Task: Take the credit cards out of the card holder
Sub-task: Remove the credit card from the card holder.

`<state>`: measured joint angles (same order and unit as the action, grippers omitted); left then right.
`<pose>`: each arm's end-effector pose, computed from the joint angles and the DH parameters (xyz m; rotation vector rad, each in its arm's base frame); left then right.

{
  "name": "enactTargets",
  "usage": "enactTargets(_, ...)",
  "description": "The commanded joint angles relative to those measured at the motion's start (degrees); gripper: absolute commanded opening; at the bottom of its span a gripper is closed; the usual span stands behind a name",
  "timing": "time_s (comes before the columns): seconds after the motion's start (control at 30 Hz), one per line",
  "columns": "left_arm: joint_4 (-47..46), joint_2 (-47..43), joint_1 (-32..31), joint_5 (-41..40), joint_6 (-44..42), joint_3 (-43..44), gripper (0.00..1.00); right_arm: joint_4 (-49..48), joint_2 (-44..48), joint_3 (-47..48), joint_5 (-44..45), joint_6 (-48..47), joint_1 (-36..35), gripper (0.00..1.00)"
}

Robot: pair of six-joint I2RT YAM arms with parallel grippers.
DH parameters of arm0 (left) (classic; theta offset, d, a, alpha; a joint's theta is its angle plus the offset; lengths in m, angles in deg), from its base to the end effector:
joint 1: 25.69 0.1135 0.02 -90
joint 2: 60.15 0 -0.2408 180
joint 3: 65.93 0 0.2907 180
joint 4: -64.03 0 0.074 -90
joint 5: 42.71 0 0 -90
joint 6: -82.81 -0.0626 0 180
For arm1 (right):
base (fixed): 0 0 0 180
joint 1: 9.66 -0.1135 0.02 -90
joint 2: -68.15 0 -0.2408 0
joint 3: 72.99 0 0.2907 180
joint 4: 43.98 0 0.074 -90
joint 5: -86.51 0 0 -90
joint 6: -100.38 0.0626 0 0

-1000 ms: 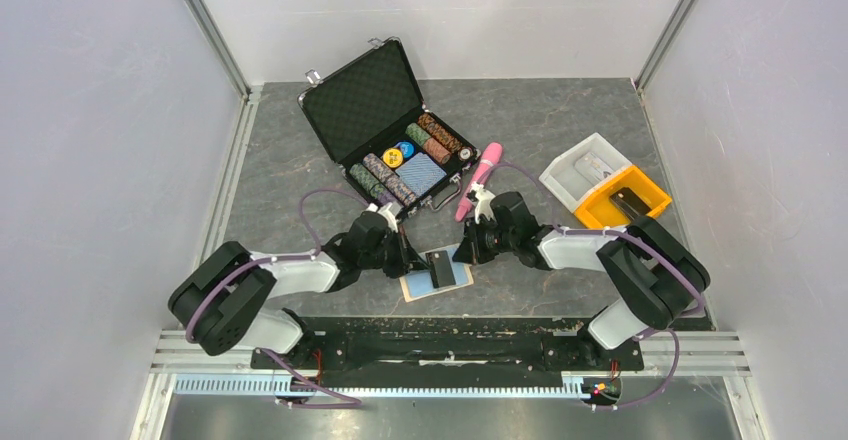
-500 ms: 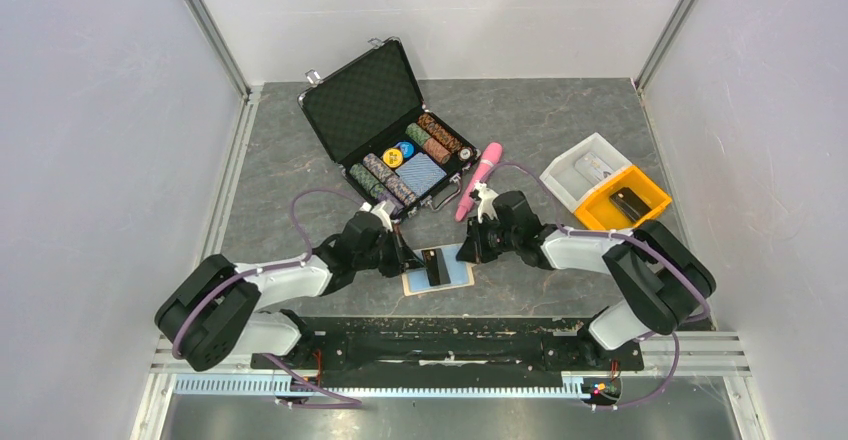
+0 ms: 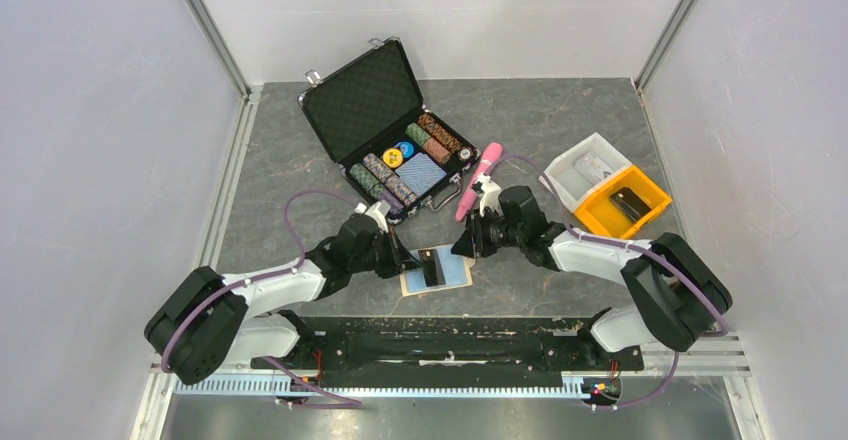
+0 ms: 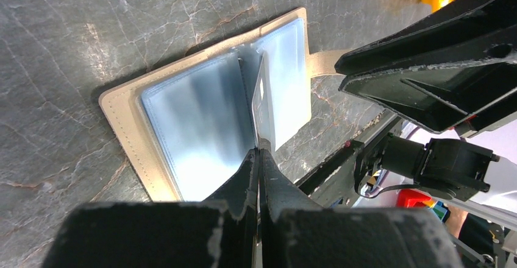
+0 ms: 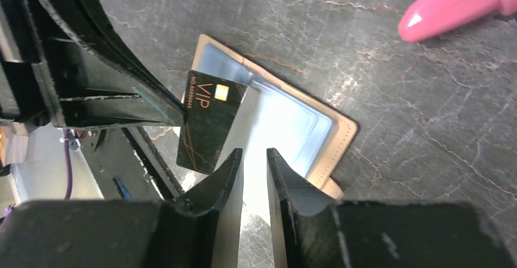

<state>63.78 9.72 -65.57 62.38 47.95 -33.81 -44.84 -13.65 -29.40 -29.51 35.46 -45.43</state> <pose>0.1995 -0.1880 0.0798 -0.1683 2.4726 -1.1205 0.2417 0.2079 0.0930 -0.4870 2.3176 1.0583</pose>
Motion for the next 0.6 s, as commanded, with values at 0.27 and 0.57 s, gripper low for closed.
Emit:
enactTargets(0.27, 0.54, -3.71, 0.23, -1.46, -0.24, -1.07, 0.02, -11.12, -4.82, 0.52, -4.87, 5.10, -3.30, 0.24)
enactTargets(0.57, -3.39, 0.64, 0.23, 0.62, -0.03, 0.57, 0.02, -11.66, -8.30, 0.23, -4.41, 5.59, -3.96, 0.24)
